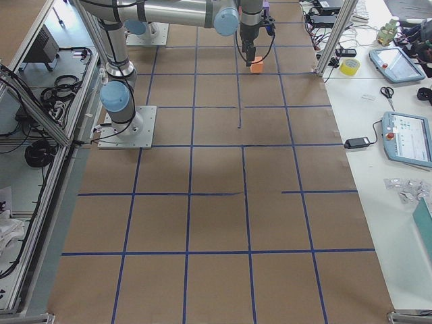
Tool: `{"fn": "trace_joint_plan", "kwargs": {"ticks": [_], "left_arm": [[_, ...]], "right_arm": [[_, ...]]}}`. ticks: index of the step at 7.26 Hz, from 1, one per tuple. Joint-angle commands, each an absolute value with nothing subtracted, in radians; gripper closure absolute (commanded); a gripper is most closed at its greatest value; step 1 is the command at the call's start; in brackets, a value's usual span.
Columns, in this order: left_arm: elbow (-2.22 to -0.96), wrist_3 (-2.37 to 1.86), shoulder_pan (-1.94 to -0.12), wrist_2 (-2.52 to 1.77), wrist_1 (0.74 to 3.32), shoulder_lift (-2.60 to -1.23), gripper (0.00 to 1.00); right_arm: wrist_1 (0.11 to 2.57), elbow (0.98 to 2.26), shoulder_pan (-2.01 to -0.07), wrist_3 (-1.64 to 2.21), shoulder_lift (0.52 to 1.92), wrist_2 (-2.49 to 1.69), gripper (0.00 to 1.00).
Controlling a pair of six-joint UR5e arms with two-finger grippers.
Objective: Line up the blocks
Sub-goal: 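Release the orange cube and raise the right gripper while the left gripper reaches over it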
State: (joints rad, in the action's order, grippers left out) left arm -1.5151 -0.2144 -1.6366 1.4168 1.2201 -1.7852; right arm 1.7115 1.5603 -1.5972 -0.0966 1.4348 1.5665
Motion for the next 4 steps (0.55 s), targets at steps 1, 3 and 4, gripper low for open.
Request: {"fn": "trace_joint_plan", "kwargs": {"ticks": [1, 3, 4], "left_arm": [[-1.514, -0.270, -1.733, 1.454, 1.061, -1.949, 0.00], [-1.509, -0.284, -1.776, 1.463, 0.918, -2.063, 0.00], [-1.500, -0.316, -1.788, 1.479, 0.914, -2.098, 0.00]], "right_arm": [[1.689, 1.608, -1.589, -0.095, 1.472, 1.566, 0.00], [1.684, 1.606, -1.594, -0.091, 1.503, 1.569, 0.00], [1.687, 1.598, -1.595, -0.087, 1.514, 1.568, 0.00]]}}
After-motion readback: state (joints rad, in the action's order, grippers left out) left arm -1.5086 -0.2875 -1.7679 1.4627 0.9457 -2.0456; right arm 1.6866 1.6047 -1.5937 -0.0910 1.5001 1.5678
